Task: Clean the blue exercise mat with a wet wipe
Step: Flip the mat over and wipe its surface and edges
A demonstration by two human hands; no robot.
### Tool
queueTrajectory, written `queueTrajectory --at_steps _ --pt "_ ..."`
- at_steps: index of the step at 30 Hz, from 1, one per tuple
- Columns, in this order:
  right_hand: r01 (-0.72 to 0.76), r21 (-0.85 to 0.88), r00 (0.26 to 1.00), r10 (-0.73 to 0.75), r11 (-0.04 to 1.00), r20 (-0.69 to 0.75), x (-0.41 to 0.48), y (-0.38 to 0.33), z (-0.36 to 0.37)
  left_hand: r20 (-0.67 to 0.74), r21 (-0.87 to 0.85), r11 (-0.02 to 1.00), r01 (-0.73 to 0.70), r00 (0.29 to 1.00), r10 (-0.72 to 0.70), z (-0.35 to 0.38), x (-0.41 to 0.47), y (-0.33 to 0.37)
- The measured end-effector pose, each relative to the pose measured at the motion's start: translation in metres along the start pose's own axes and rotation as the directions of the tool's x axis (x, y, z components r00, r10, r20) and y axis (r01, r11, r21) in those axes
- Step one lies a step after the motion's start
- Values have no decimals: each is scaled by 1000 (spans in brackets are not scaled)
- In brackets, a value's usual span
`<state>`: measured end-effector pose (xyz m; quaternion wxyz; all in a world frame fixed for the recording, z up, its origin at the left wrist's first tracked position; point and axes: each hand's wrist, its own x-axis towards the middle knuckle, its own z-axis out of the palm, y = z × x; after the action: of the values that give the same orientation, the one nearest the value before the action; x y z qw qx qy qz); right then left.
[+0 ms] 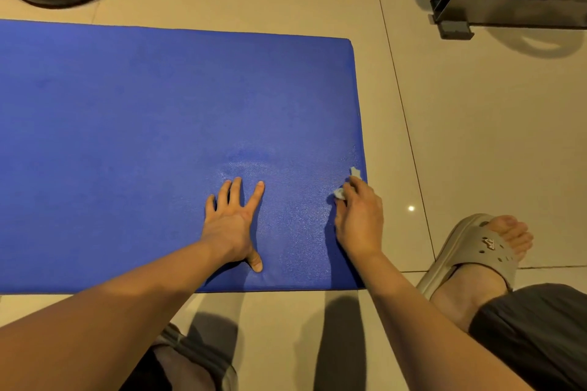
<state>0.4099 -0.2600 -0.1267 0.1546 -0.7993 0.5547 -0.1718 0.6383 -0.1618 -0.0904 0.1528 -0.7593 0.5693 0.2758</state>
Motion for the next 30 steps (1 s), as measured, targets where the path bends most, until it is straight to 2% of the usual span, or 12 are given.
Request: queueTrajectory --at_steps 5,8,9,11,14,17,19,22,25,26,28,30 --pt "-163 40 983 165 986 -78 1 9 19 11 1 1000 4 1000 -4 0 0 1" --pt "-288 185 950 304 940 -68 -2 -32 31 8 6 1000 10 1000 -10 0 1 1" --pt "-258 216 960 274 942 -48 -6 -51 35 2 9 1000 11 1000 -11 1 2 1" --pt "-77 195 996 65 978 68 -22 -84 50 -5 15 1000 13 1000 -13 3 1 0" --pt "247 -16 946 -238 969 221 -36 -80 58 -7 22 1000 11 1000 -11 4 2 -2" --pt "421 -174 889 -367 890 273 -24 -33 41 5 27 1000 1 1000 -1 1 3 -2" --pt "361 -214 921 -311 908 234 -11 -1 26 24 42 999 -15 1000 14 -1 3 -2" --pt "152 -213 981 -120 965 154 -2 18 14 6 103 994 -37 999 37 -11 3 -1" --pt "-158 -35 984 160 987 79 -1 -21 29 -82 61 998 -31 996 36 -29 14 -6" --pt "-195 17 977 192 981 89 -1 -39 37 -84 61 998 -7 996 12 -36 19 -8" --pt "-103 67 981 90 992 173 -6 -73 53 -43 110 993 52 998 -48 -47 29 -15" --pt "82 46 966 -91 996 242 -10 -86 60 16 123 988 90 996 -92 -49 40 -23"
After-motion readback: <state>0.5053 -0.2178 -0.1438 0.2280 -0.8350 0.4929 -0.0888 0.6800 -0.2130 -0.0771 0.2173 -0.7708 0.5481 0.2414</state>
